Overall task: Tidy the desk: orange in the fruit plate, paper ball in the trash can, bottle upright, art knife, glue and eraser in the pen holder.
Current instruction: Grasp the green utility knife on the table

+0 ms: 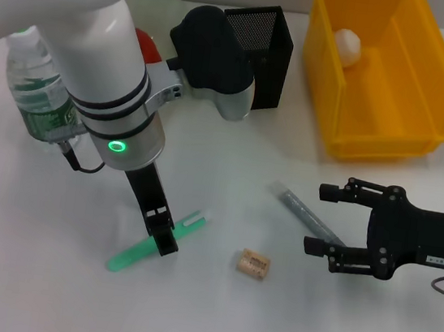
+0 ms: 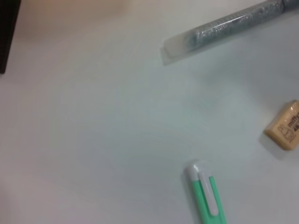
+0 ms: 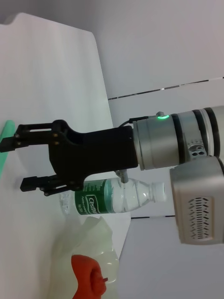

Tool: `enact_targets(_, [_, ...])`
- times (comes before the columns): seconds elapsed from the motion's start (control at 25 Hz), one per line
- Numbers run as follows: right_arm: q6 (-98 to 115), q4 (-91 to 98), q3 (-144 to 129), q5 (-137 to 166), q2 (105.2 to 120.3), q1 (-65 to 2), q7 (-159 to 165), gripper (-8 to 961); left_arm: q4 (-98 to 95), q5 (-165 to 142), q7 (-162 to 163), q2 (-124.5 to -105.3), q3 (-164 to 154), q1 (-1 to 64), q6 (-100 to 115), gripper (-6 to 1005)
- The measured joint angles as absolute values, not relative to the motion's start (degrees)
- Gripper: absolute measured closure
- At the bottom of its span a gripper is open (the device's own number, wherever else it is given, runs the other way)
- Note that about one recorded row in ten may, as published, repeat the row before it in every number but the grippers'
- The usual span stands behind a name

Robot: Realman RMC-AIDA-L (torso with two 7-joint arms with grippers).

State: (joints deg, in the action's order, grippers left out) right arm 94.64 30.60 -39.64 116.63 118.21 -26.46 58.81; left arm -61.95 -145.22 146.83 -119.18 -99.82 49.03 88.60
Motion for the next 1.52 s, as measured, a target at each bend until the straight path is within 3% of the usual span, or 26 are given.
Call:
enact_targets(0.96, [95.18,30.86,-39.55,116.64,118.02,-26.10,58.87,145,-59.05,-143.96,148.65,-119.18,-102.06,49.34,85.91,396])
enact_targets(1.4, [95.19,30.85,-39.28,116.63,118.01,-26.17,58.97,145,-59.22,-143.96,149.28,-119.18,-104.21,49.24,86.08,442])
enact_targets(1.52, [95.19,30.85,-39.27,116.61,118.00,-26.21,58.97,145,-59.22,-143.96,149.28,-119.18,-104.21,49.24,86.08,502])
